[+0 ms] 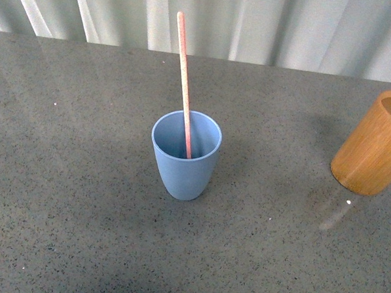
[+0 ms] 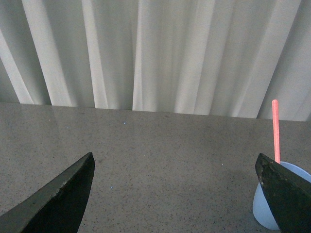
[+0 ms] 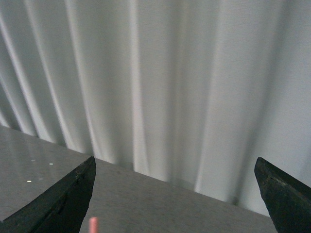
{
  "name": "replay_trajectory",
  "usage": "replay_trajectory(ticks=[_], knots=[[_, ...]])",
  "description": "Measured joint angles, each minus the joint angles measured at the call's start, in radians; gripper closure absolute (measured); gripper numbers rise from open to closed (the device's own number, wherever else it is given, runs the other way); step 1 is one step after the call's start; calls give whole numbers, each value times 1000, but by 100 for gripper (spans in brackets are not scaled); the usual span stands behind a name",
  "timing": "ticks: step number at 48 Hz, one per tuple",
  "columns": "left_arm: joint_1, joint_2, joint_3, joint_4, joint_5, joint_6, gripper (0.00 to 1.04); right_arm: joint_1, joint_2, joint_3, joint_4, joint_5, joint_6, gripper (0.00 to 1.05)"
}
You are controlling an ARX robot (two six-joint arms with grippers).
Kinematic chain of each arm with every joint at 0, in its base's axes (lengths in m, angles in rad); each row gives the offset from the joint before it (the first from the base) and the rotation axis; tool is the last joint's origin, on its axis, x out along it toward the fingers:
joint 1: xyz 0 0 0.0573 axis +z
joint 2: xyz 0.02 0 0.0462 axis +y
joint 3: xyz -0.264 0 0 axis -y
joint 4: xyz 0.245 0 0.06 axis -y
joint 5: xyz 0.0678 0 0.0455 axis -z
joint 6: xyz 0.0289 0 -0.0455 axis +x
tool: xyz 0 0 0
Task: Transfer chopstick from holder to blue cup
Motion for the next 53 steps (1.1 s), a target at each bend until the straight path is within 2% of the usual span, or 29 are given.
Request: replay_trajectory(ticks=[10,19,25,36,43,53], knots=[[0,0,0,0,0,0,7,-243,-158,-67,-148,-14,-7,10],[0,0,0,0,0,0,7,-472,-312,-163,-279,-139,4,10],[0,0,0,0,0,0,7,-631,-464,-266,-419,-266,3,10],[0,0,0,0,0,0,7,-657,-497,-281,-422,-285,5,11],[0,0,0,0,0,0,7,-638,-526,-355,-278,-258,2,31],[0,0,0,0,0,0,7,-582,-656,-478,-289,-206,2,75]])
